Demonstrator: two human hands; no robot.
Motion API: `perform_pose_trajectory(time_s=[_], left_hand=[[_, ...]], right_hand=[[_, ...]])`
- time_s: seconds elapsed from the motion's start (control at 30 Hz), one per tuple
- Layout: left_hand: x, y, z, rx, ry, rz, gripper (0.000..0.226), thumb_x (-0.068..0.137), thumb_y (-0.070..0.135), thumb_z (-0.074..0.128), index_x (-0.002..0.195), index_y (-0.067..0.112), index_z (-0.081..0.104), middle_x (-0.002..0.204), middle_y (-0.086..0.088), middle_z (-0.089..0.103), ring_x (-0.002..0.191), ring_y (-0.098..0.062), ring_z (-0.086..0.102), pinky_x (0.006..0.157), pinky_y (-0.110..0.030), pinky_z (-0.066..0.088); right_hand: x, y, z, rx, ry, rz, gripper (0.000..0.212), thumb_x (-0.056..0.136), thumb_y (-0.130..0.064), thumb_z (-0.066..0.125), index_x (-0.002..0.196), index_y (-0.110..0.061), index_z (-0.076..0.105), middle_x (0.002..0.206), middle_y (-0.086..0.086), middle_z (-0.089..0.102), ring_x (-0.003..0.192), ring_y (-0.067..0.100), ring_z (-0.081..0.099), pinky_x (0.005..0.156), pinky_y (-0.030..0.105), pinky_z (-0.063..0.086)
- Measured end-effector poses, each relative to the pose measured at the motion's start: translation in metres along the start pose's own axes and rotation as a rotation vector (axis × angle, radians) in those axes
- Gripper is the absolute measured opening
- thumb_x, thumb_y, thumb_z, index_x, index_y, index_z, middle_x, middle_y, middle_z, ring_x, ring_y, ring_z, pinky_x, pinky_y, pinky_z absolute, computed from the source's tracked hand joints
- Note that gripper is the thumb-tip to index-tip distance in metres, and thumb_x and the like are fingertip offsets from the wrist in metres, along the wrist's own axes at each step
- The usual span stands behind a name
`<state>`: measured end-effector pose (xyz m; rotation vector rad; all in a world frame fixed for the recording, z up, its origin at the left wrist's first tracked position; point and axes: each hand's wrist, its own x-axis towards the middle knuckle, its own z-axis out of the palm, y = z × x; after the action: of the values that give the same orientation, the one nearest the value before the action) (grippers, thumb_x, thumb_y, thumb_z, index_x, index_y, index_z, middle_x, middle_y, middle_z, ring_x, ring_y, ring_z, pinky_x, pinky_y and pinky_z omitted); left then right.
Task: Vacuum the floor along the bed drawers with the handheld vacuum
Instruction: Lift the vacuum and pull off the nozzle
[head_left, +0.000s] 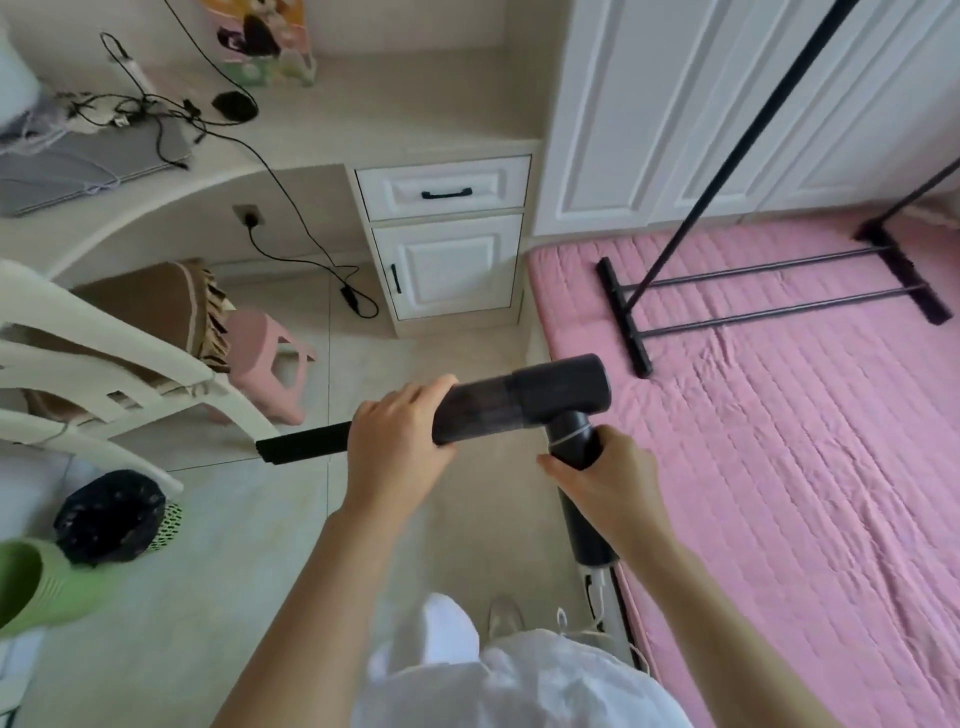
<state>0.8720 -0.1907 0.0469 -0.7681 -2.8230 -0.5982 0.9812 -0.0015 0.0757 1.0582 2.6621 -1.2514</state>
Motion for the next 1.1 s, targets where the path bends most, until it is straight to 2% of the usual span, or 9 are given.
perform_pose_trajectory(time_s=[0.13, 0.23, 0.33, 0.5, 0.63, 0.73, 0.87, 0.97, 1.1], left_hand=[[0.074, -0.034, 0.008, 0.049, -0.030, -0.032, 0.053, 0.061, 0.013, 0.089, 0.110, 0.018, 0.069, 0.080, 0.000, 0.068, 0.068, -0.031, 0.064, 0.060, -0.036, 0.045], [0.137, -0.069, 0.019, 0.081, -0.063, -0.052, 0.053, 0.060, 0.014, 0.090, 0.108, 0.019, 0.069, 0.078, 0.001, 0.068, 0.066, -0.029, 0.065, 0.057, -0.036, 0.047], [0.198, -0.103, 0.028, 0.095, -0.086, -0.042, 0.052, 0.061, 0.015, 0.090, 0.108, 0.020, 0.069, 0.079, 0.001, 0.069, 0.066, -0.028, 0.065, 0.058, -0.033, 0.045], [0.314, -0.162, 0.035, 0.098, -0.120, -0.036, 0.045, 0.069, 0.021, 0.088, 0.110, 0.018, 0.069, 0.080, -0.001, 0.071, 0.063, -0.028, 0.067, 0.057, -0.032, 0.047], [0.402, -0.191, 0.039, 0.040, -0.160, -0.036, 0.044, 0.079, 0.026, 0.083, 0.119, 0.021, 0.066, 0.096, 0.001, 0.071, 0.077, -0.027, 0.068, 0.063, -0.032, 0.048], [0.465, -0.205, 0.048, 0.047, -0.207, -0.045, 0.049, 0.081, 0.030, 0.079, 0.126, 0.026, 0.061, 0.105, 0.003, 0.069, 0.088, -0.025, 0.067, 0.066, -0.031, 0.044], [0.548, -0.222, 0.069, 0.005, -0.269, -0.074, 0.062, 0.082, 0.036, 0.080, 0.137, 0.028, 0.052, 0.116, 0.003, 0.065, 0.102, -0.024, 0.064, 0.082, -0.035, 0.048], [0.609, -0.234, 0.091, -0.035, -0.303, -0.129, 0.064, 0.085, 0.034, 0.077, 0.141, 0.027, 0.048, 0.119, 0.001, 0.064, 0.105, -0.026, 0.064, 0.088, -0.037, 0.046], [0.670, -0.251, 0.125, -0.031, -0.326, -0.177, 0.056, 0.085, 0.034, 0.079, 0.132, 0.024, 0.051, 0.113, 0.001, 0.067, 0.100, -0.026, 0.063, 0.083, -0.038, 0.047]], right_hand=[[0.077, -0.043, 0.016, -0.031, -0.047, -0.032, 0.028, 0.070, -0.040, 0.076, 0.074, -0.021, 0.056, 0.063, -0.011, 0.060, 0.057, 0.000, 0.055, 0.047, 0.017, 0.034], [0.140, -0.076, 0.037, -0.023, -0.077, -0.033, 0.027, 0.070, -0.040, 0.076, 0.073, -0.020, 0.057, 0.063, -0.009, 0.062, 0.056, 0.005, 0.058, 0.048, 0.018, 0.039], [0.197, -0.110, 0.056, -0.025, -0.075, -0.038, 0.027, 0.070, -0.042, 0.077, 0.075, -0.021, 0.059, 0.064, -0.009, 0.064, 0.056, 0.002, 0.059, 0.048, 0.017, 0.042], [0.300, -0.180, 0.082, -0.033, -0.050, -0.036, 0.029, 0.068, -0.043, 0.076, 0.073, -0.020, 0.060, 0.061, -0.009, 0.063, 0.054, 0.004, 0.059, 0.042, 0.013, 0.034], [0.372, -0.225, 0.090, -0.037, -0.058, -0.017, 0.028, 0.070, -0.044, 0.075, 0.074, -0.019, 0.062, 0.062, -0.009, 0.063, 0.054, 0.001, 0.057, 0.038, 0.011, 0.032], [0.431, -0.249, 0.094, -0.042, -0.044, -0.015, 0.029, 0.070, -0.044, 0.075, 0.074, -0.019, 0.062, 0.064, -0.007, 0.064, 0.056, 0.002, 0.058, 0.044, 0.016, 0.034], [0.519, -0.276, 0.098, -0.052, -0.062, -0.025, 0.029, 0.073, -0.041, 0.075, 0.079, -0.016, 0.060, 0.066, -0.007, 0.061, 0.057, 0.004, 0.056, 0.046, 0.019, 0.032], [0.591, -0.294, 0.100, -0.064, -0.089, -0.035, 0.031, 0.075, -0.039, 0.074, 0.081, -0.013, 0.059, 0.065, -0.005, 0.059, 0.058, 0.006, 0.054, 0.047, 0.021, 0.032], [0.669, -0.307, 0.113, -0.122, -0.121, -0.029, 0.035, 0.074, -0.041, 0.072, 0.080, -0.010, 0.058, 0.065, -0.002, 0.058, 0.063, 0.017, 0.055, 0.049, 0.023, 0.034]])
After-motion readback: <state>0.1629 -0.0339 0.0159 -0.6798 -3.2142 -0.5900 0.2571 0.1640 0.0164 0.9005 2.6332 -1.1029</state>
